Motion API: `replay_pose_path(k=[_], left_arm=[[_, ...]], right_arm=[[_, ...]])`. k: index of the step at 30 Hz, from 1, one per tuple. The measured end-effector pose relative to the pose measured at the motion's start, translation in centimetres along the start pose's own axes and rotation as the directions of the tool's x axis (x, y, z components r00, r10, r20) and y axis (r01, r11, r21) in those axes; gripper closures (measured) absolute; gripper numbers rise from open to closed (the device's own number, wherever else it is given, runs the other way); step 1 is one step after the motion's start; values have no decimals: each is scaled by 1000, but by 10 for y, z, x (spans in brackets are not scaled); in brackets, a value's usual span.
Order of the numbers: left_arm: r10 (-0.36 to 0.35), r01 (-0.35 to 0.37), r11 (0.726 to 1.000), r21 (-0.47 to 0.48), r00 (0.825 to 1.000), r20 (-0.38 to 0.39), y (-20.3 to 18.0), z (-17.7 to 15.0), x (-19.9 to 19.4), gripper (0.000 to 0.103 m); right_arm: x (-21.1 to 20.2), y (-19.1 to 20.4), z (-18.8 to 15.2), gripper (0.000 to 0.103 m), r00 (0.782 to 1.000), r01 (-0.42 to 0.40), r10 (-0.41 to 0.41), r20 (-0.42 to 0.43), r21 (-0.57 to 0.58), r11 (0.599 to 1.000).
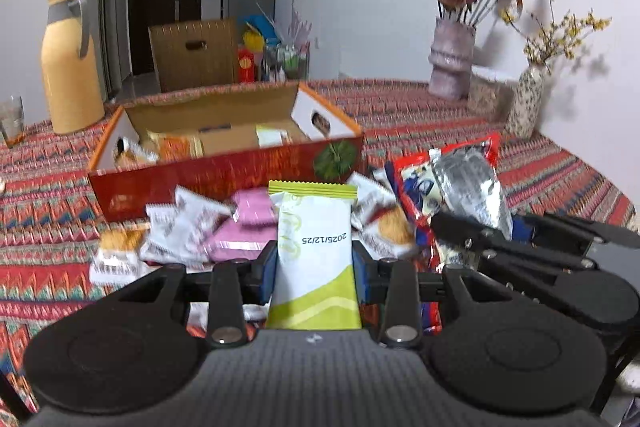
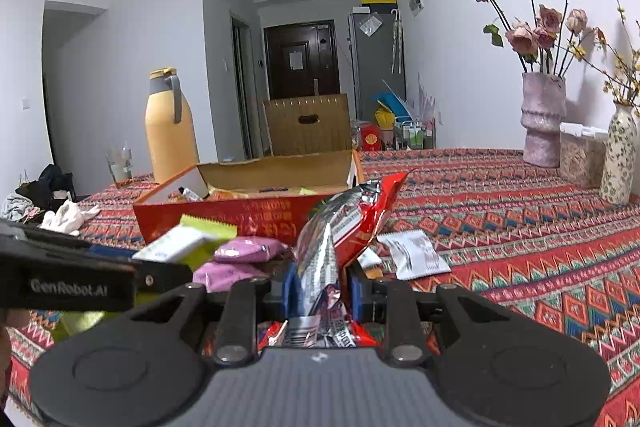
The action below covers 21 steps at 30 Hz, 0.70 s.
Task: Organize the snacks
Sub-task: 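Carry the red bag and green bar over the box and release both inside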
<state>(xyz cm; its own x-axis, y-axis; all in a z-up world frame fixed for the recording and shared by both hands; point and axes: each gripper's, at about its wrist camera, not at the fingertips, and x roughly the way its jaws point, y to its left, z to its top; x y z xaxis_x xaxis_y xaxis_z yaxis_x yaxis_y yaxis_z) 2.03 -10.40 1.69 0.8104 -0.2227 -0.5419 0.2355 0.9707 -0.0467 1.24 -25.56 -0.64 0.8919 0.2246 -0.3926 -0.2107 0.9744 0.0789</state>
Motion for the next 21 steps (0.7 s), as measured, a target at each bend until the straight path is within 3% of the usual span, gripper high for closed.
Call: replay_pose_path(k=[12,21], left_arm=[[74,-69,995,-72,995,65,41,55,22,66],[143,-132,983,-125,986,81,81,98,58,66]], right_arm=[[46,9,49,77,999,-22,22,45,-8,1000],[109,12,97,77,998,-32,33,50,-8,999]])
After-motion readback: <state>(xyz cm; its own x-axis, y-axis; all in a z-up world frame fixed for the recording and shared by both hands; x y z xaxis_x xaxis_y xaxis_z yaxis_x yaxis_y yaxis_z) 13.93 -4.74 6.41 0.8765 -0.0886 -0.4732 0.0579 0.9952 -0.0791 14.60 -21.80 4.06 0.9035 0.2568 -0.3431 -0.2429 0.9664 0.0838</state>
